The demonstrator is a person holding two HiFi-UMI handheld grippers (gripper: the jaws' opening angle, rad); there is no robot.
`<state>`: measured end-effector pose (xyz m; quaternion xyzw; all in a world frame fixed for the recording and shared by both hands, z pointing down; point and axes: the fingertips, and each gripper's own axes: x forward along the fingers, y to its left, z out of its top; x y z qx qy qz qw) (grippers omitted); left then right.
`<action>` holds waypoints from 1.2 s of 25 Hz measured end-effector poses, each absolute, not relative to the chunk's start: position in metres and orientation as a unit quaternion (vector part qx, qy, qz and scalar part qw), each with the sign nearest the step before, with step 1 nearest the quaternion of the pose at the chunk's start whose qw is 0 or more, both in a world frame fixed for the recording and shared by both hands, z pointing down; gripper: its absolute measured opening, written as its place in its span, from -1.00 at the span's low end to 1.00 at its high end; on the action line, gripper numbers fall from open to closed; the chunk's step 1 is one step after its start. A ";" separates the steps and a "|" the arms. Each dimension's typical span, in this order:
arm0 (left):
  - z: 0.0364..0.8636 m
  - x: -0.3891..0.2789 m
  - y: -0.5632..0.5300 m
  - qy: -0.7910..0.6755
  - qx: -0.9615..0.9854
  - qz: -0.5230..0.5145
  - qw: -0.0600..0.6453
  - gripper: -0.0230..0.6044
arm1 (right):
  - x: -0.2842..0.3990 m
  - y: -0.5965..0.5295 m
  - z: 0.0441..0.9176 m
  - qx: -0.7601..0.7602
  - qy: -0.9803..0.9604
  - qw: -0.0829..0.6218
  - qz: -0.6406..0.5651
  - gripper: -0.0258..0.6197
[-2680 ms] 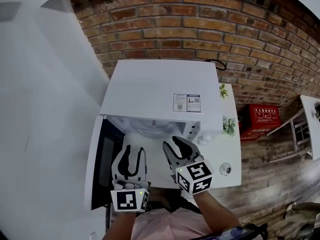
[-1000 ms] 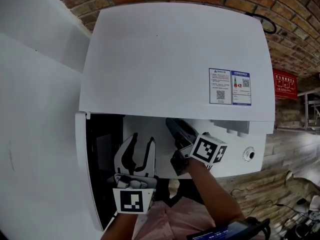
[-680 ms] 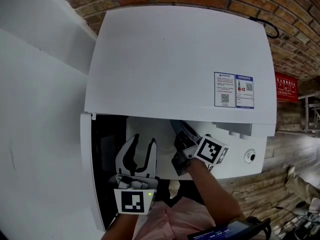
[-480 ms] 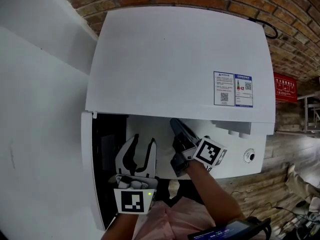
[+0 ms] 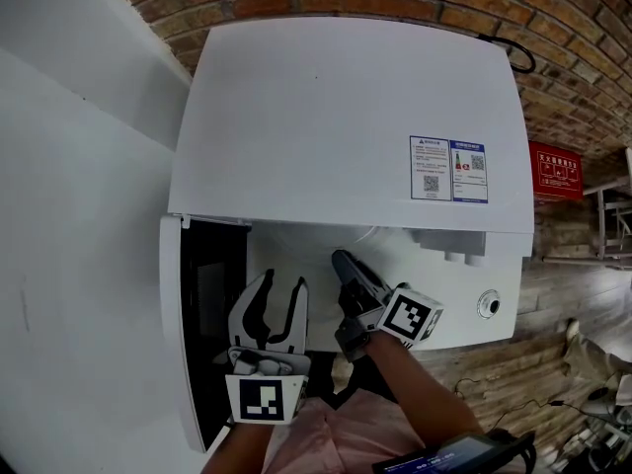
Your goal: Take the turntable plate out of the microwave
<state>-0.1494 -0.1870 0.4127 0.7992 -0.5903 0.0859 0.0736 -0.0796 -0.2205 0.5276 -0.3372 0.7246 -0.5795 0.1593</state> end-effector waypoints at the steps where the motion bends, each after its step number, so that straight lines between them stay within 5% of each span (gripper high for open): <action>1: 0.413 -0.150 -0.187 -0.590 0.799 0.088 0.074 -0.41 | -0.081 -0.224 0.525 -0.331 0.729 0.167 -0.576 -0.66; 4: 0.413 -0.151 -0.189 -0.591 0.798 0.089 0.074 -0.41 | -0.084 -0.242 0.519 -0.314 0.735 0.191 -0.570 -0.44; 9: 0.411 -0.156 -0.192 -0.595 0.796 0.085 0.072 -0.41 | -0.086 -0.259 0.531 -0.319 0.715 0.192 -0.591 -0.49; 13: 0.412 -0.160 -0.191 -0.597 0.795 0.090 0.069 -0.41 | -0.089 -0.259 0.525 -0.310 0.726 0.198 -0.581 -0.76; 30: 0.415 -0.161 -0.183 -0.598 0.792 0.097 0.079 -0.41 | -0.083 -0.251 0.529 -0.278 0.719 0.251 -0.585 -0.59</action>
